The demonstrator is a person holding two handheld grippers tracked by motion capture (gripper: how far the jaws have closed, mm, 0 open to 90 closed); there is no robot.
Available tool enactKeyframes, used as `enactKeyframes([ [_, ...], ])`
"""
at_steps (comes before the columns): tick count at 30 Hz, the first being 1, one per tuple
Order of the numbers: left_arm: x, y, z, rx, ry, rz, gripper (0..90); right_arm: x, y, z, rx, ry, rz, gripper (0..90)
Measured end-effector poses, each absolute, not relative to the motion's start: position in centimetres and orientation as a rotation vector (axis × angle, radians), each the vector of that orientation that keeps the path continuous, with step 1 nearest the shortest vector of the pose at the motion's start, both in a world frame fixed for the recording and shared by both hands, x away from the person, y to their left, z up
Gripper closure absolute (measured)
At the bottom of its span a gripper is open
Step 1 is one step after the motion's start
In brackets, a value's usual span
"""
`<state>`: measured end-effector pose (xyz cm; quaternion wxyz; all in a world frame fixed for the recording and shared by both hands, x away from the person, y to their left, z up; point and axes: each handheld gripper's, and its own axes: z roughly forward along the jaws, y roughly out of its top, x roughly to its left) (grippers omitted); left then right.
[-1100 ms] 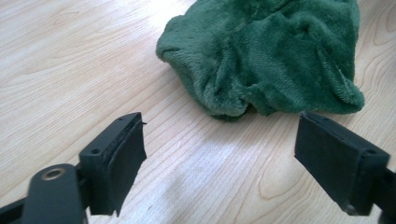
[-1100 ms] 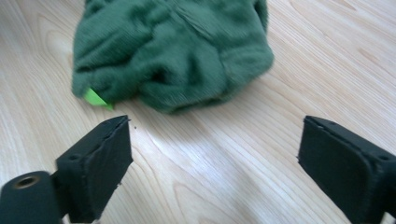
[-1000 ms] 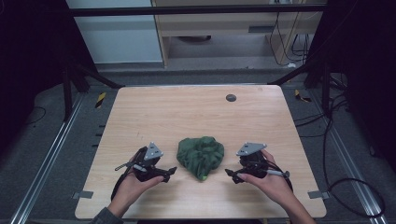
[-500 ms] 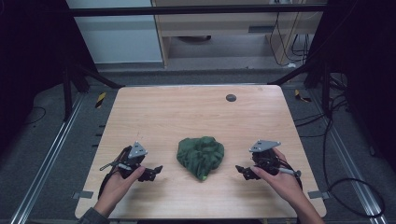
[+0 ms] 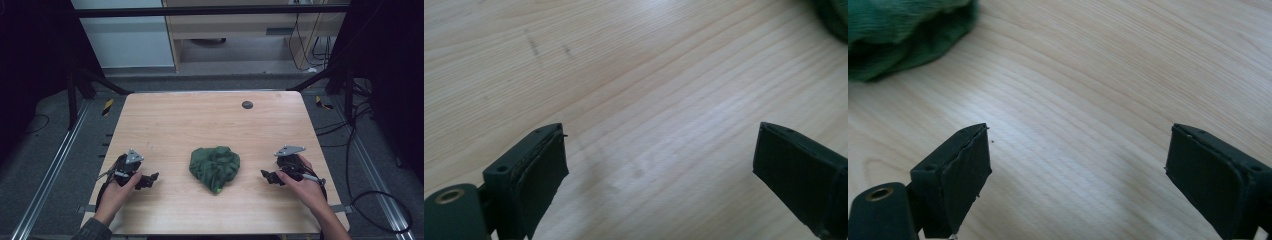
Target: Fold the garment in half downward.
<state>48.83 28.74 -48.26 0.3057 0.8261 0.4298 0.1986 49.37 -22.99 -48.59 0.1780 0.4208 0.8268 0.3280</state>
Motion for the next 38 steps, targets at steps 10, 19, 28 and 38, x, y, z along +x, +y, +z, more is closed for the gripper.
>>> enactKeyframes([
  [10,50.8,30.2,-49.3,2.076,1.223,0.548,6.7,51.0,-24.2,-49.4,1.327,2.235,0.904,10.5],
  [19,52.2,30.1,-50.2,2.039,1.253,0.547,6.7,52.2,-24.6,-50.2,1.41,2.162,0.907,10.3],
  [28,52.5,29.6,-50.8,2.057,1.243,0.559,4.7,52.5,-24.3,-50.8,1.443,2.114,0.916,6.7],
  [38,52.7,29.6,-50.8,2.067,1.259,0.556,0.1,52.7,-23.3,-51.2,1.46,2.068,0.883,0.5],
])
